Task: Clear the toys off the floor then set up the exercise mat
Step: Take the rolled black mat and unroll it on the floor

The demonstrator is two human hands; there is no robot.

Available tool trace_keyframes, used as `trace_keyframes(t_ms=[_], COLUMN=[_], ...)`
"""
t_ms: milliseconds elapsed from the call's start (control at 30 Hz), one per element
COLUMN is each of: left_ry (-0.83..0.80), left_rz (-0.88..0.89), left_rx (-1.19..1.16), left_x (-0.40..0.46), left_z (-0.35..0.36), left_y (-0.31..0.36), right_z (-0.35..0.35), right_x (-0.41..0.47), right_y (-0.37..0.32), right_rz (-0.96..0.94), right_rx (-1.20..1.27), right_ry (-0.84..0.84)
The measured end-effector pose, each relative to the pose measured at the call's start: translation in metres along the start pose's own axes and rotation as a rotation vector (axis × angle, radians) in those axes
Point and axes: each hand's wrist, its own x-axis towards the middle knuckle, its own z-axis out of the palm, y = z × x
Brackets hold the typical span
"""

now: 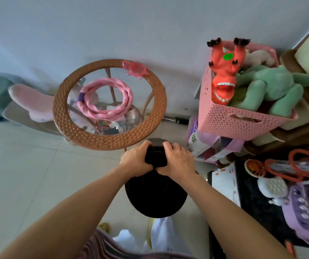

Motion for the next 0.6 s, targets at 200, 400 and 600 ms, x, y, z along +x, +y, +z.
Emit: trace_keyframes(t_ms=[200, 400, 600], left_ry=[-0.029, -0.06, -0.094], left_rz=[0.049, 0.089, 0.076], left_rx=[0.006, 0.034, 0.02], left_x=[-0.047, -0.093, -0.136], left_z=[-0.009, -0.026, -0.026], left_y=[-0.049, -0.112, -0.155], right_z=[0.019, 0.043, 0.072], right_x=[-0.034, -0.072, -0.117], right_y=[-0.061, -0.138, -0.184], right_rz=[0.081, 0.245, 0.358], right_rx=[0.029, 0.274, 0.44], right_ry=[0.038, 0.039, -0.168])
